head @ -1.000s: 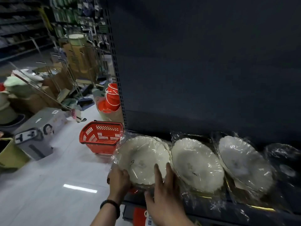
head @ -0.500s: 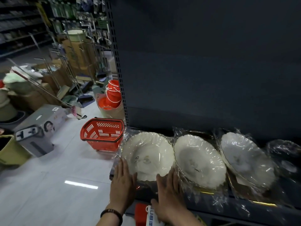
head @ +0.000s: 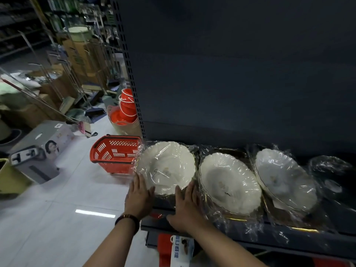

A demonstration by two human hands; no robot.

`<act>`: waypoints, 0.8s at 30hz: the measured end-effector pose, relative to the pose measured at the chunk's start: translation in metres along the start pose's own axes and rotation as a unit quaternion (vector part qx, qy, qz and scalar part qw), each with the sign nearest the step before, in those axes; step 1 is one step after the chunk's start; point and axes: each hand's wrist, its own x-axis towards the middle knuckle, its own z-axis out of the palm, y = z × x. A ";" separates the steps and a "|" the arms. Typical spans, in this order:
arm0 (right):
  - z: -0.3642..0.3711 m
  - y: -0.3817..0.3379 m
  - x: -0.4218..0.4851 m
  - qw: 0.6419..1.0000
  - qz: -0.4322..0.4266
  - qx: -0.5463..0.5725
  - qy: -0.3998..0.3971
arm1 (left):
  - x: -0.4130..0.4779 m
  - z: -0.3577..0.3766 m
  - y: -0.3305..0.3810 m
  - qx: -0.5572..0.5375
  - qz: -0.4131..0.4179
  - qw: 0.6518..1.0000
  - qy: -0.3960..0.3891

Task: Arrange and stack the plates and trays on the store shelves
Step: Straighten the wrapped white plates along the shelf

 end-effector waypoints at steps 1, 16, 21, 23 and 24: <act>-0.001 -0.004 0.004 1.000 0.007 -0.002 0.002 | 0.005 -0.002 -0.001 -0.004 0.002 1.000 -0.006; -0.061 0.057 -0.124 0.948 -0.008 0.263 0.181 | -0.092 -0.010 0.120 -0.256 0.086 0.961 0.065; -0.071 0.121 -0.145 0.894 0.116 0.362 0.238 | -0.088 0.011 0.164 -0.269 0.058 0.961 -0.016; -0.073 0.145 -0.141 0.873 0.168 0.405 0.213 | -0.081 0.018 0.174 -0.265 0.026 0.964 -0.019; -0.075 0.154 -0.139 0.864 0.177 0.424 0.208 | -0.078 0.022 0.179 -0.262 0.015 0.965 -0.020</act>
